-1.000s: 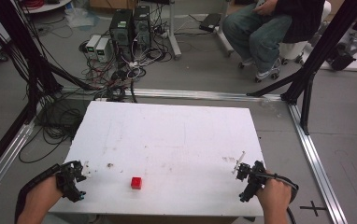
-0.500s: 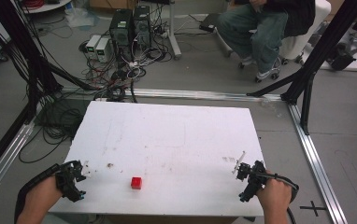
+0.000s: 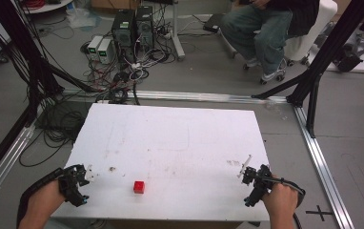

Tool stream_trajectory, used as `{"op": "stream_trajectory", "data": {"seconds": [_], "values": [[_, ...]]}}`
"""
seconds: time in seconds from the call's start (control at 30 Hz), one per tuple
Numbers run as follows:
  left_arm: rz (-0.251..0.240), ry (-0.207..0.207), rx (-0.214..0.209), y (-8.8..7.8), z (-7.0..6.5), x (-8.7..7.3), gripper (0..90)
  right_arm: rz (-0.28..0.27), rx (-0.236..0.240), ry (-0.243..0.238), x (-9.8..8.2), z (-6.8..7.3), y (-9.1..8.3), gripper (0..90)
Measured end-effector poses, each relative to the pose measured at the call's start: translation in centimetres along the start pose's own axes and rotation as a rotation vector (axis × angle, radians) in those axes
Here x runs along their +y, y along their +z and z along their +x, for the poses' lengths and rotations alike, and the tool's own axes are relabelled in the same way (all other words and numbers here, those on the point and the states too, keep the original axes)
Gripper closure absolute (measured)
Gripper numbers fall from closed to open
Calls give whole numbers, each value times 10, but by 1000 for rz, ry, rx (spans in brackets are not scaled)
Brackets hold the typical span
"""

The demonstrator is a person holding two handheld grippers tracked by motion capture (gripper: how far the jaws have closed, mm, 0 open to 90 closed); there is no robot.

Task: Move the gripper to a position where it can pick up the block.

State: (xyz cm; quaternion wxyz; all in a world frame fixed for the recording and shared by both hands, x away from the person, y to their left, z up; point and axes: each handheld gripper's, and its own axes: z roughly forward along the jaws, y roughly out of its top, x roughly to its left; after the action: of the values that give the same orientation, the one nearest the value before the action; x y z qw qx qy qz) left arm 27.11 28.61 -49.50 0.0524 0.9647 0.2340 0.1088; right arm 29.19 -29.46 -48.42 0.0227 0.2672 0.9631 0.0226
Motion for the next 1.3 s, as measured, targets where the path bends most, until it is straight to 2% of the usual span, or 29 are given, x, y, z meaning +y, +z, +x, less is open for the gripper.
{"op": "stream_trajectory", "data": {"seconds": [0.23, 0.43, 0.57, 0.6, 0.67, 0.77, 1.3], "values": [[0, 12, -2, -1, 0, 0, 236, -9, -4, 6, 0, 0, -2, 20], [-5, 28, 3, -3, -1, 7, 236, -15, 4, 2, -2, -2, -1, 20], [-1, 46, 3, -2, -2, 12, 236, -21, 2, 7, -2, -2, -2, 20], [-5, 66, 0, 0, -2, 15, 236, -24, 4, 8, -2, -2, -2, 20], [-4, 72, -16, 1, -1, 18, 236, -25, 8, 5, -2, -2, -2, 20], [-4, 79, -15, 2, 1, 22, 236, -24, 7, 8, -2, -2, -2, 20], [-24, 170, -31, -6, 8, 45, 236, -37, 18, 8, -3, -2, -2, 20]]}}
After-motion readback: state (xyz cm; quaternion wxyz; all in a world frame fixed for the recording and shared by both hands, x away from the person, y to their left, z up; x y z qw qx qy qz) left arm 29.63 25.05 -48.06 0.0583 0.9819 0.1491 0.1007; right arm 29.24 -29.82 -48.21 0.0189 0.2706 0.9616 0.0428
